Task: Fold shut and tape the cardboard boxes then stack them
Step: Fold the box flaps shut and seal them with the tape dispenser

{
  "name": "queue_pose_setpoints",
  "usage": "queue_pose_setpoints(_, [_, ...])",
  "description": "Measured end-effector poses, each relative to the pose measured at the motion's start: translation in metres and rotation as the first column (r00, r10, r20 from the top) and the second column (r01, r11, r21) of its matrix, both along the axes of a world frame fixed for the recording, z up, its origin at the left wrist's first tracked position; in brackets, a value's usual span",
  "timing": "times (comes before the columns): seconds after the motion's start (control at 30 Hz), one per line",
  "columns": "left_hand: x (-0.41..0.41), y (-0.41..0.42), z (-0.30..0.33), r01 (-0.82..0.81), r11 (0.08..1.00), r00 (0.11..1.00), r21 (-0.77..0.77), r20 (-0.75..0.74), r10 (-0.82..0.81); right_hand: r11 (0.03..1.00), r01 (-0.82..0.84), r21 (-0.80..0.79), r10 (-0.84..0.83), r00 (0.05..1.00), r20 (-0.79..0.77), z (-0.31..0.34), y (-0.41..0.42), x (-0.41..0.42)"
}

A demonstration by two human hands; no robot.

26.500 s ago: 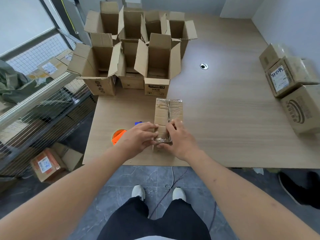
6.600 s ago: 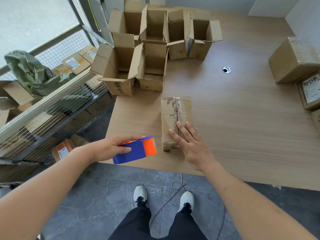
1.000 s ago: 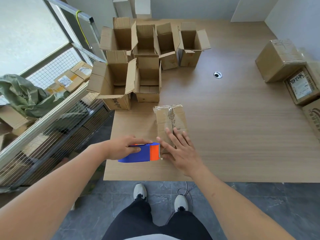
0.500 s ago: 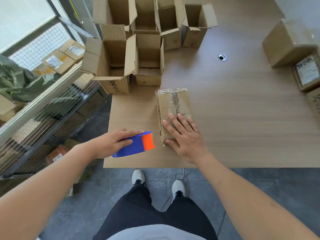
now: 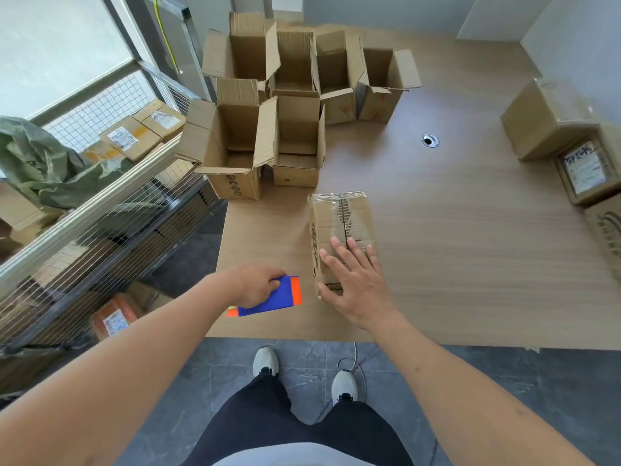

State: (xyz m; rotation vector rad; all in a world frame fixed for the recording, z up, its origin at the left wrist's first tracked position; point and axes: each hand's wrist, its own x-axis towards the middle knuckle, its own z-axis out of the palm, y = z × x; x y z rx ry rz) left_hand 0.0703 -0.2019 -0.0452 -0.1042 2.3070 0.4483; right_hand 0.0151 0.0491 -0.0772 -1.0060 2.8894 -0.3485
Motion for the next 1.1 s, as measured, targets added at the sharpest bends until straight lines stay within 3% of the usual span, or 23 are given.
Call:
queue_pose_setpoints(0.13, [0.011, 0.0, -0.009, -0.097, 0.995, 0.991, 0.039, -0.085, 0.1, 0.999, 0.041, -0.033, -0.041, 0.999, 0.007, 0.001, -0.004, 0.001])
queue_pose_setpoints(0.3, [0.019, 0.005, -0.024, -0.194, 0.981, 0.945, -0.025, -0.273, 0.18, 0.995, 0.087, -0.052, -0.09, 0.995, -0.044, -0.001, -0.011, 0.005])
queue_pose_setpoints(0.43, [0.028, 0.011, -0.042, -0.232, 0.97, 0.929, -0.071, -0.311, 0.2, 0.984, 0.13, -0.123, -0.142, 0.985, -0.1, -0.007, -0.021, 0.01])
queue_pose_setpoints(0.6, [0.031, 0.02, -0.065, -0.324, 0.946, 0.874, -0.018, -0.387, 0.292, 0.968, 0.146, -0.206, -0.189, 0.959, -0.212, -0.021, -0.029, 0.011])
queue_pose_setpoints(0.8, [0.025, 0.023, -0.068, -0.328, 0.943, 0.825, 0.059, -0.468, 0.316, 0.976, 0.111, -0.187, -0.169, 0.929, -0.329, -0.031, -0.027, 0.008])
queue_pose_setpoints(0.97, [0.022, 0.027, -0.053, -0.314, 0.948, 0.787, 0.053, -0.544, 0.291, 0.983, 0.113, -0.148, -0.15, 0.952, -0.266, -0.02, -0.024, 0.008])
queue_pose_setpoints(1.1, [0.015, 0.031, -0.032, -0.253, 0.964, 0.743, 0.081, -0.622, 0.247, 0.993, 0.084, -0.078, -0.093, 0.988, -0.123, -0.004, -0.016, 0.007])
